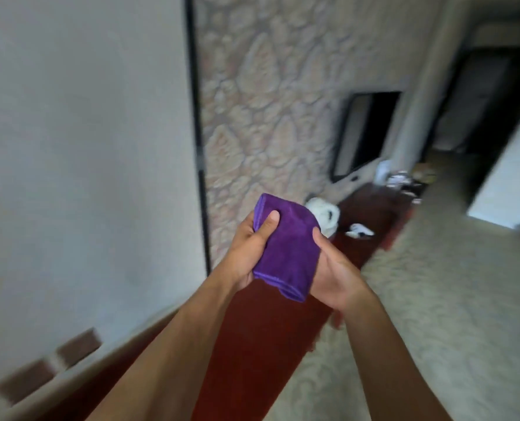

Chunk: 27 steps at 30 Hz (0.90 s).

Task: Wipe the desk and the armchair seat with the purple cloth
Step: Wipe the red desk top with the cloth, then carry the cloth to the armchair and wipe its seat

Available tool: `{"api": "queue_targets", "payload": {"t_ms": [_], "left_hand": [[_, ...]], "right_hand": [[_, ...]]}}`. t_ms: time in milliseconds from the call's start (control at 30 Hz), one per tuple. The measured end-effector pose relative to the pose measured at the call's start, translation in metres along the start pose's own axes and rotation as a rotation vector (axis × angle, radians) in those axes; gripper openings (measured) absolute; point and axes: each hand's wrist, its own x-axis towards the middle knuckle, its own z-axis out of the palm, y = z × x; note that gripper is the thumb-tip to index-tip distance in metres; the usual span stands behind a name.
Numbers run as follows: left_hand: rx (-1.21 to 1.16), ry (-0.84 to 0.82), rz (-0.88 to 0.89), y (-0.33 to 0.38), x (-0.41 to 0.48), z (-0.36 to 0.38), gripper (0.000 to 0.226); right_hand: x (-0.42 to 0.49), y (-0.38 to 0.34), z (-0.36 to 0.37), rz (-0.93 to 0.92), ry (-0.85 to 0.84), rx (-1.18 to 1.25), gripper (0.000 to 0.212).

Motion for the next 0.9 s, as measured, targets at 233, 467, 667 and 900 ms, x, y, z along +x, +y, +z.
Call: {"api": "queue_targets", "payload": {"t_ms": [233,467,667,900], "left_hand": [[0.160,-0.358,0.074,-0.018,0.044,0.257,0.040],[0.480,-0.620,0.383,-0.108,-0.014,0.505,0.050],[0.430,-1.111,0.429,-0.208,-0.176,0.648,0.021],[0.290,-1.662,0.405,-0.287,-0.380,0.700,0.036]], "right_hand": [[-0.154,-0.158,-0.103,-0.596,0.456,-0.141,0.040],[-0.374,-0.228,-0.188,-0.980,1.086,-0.390,0.023],[-0.583,-0.176,-0.208,-1.157,1.669,-0.377,0.016],[-0.731,-0.045,-0.180,-1.357,2.020,0.130,0.042]]}}
